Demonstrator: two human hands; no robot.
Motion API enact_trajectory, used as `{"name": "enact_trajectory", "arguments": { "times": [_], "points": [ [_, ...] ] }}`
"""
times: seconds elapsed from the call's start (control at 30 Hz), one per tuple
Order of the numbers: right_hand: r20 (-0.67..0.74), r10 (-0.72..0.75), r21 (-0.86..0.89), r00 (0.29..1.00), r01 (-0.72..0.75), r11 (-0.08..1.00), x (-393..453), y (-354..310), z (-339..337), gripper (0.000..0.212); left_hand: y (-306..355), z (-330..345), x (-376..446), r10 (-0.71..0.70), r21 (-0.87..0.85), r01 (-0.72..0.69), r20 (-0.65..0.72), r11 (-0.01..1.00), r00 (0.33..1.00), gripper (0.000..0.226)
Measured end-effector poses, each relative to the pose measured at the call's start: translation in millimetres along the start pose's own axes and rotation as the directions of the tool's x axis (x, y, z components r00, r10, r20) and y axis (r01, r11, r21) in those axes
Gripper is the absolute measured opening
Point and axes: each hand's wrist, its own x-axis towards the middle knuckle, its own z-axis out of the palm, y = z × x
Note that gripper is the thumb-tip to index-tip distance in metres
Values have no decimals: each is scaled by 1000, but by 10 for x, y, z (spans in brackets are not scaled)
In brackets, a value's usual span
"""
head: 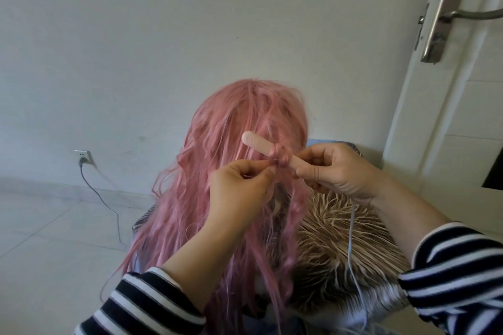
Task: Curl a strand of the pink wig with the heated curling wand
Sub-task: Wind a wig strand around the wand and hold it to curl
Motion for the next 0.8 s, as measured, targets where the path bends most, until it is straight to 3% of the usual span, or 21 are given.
{"name": "enact_trajectory", "arguments": {
  "times": [0.23, 0.33, 0.43, 0.53, 0.63, 0.73, 0.8],
  "points": [
    [22, -38, -42, 999, 39, 998, 1, -14, 5, 26, -15, -57, -39, 99, 155, -103, 35, 983, 994, 5],
    [16, -34, -41, 999, 34, 999, -1, -16, 5, 23, 0, -104, -78, 147, 262, -173, 117, 950, 982, 9],
    [4, -37, -68, 999, 37, 997, 3, -9, -9, 26, 13, -162, -100, 216, 418, -274, 180, 866, 960, 10],
    [-13, -32, -104, 999, 31, 994, -1, -17, -21, 27, 47, -234, -82, 309, 593, -383, 227, 709, 923, 15],
    [-12, -35, -124, 999, 33, 992, -7, -26, -17, 24, 106, -305, -52, 436, 620, -500, 269, 604, 859, 20],
    [-3, -30, -130, 1000, 29, 991, -18, -26, -28, 30, 193, -363, -5, 507, 621, -547, 264, 562, 821, 16],
    [1, -29, -144, 1000, 29, 989, -20, -30, -40, 30, 277, -382, 45, 489, 617, -515, 231, 594, 841, 13]
  ]
}}
